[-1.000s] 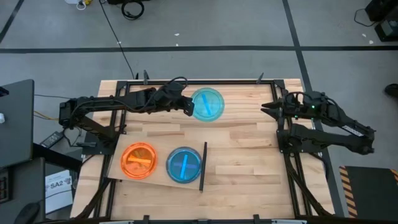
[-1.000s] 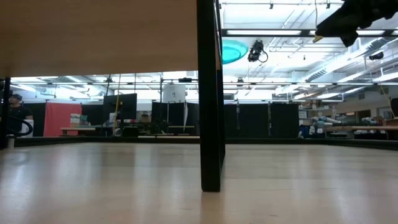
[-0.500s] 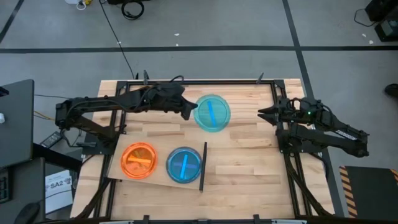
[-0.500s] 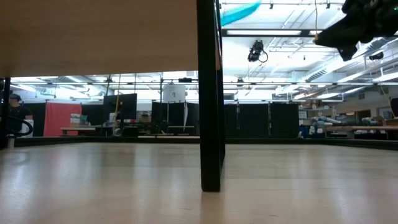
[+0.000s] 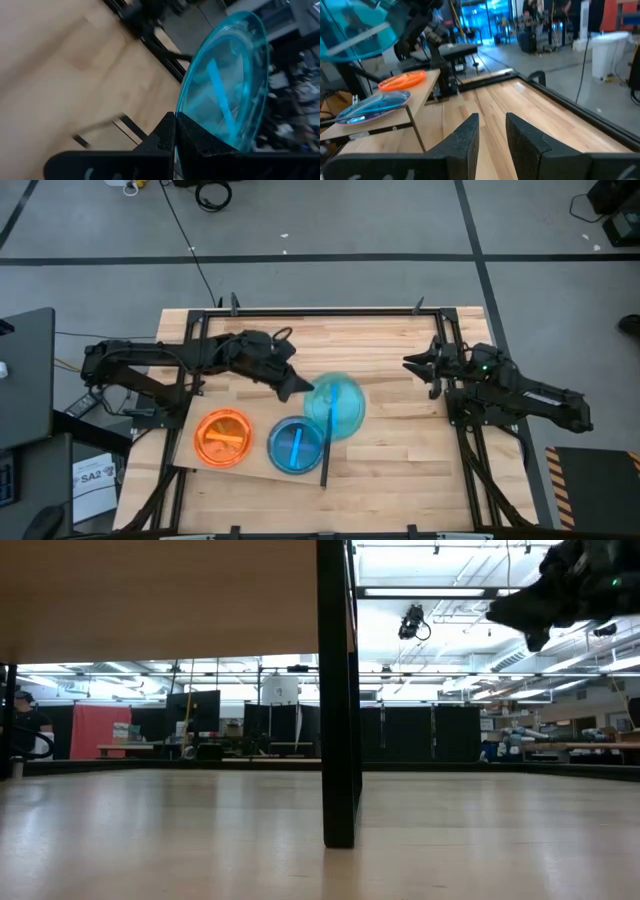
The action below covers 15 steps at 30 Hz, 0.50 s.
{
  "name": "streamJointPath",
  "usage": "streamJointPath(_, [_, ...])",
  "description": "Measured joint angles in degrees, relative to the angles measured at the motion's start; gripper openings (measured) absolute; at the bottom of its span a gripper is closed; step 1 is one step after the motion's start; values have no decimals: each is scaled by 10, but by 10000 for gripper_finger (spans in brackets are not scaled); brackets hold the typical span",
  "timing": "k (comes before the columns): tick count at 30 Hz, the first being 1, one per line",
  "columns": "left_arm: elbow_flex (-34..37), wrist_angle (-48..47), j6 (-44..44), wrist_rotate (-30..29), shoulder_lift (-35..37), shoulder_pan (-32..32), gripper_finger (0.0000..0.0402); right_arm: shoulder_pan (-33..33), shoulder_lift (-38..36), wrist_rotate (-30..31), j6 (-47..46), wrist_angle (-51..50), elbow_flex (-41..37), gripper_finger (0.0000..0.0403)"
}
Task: Place and stack plates onto a shelf
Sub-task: Stack the blue plate on top of the other blue plate on the shelf
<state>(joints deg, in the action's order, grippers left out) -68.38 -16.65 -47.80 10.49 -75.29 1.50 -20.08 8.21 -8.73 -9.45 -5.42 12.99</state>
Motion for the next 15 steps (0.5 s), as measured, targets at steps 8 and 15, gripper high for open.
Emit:
streamJointPath(8, [0, -1, -74, 29, 0, -56, 11, 0, 0, 27, 10, 105, -63, 103])
streamJointPath(15, [0, -68, -126, 31, 0, -98, 11, 0, 0, 34, 36, 94, -63, 103])
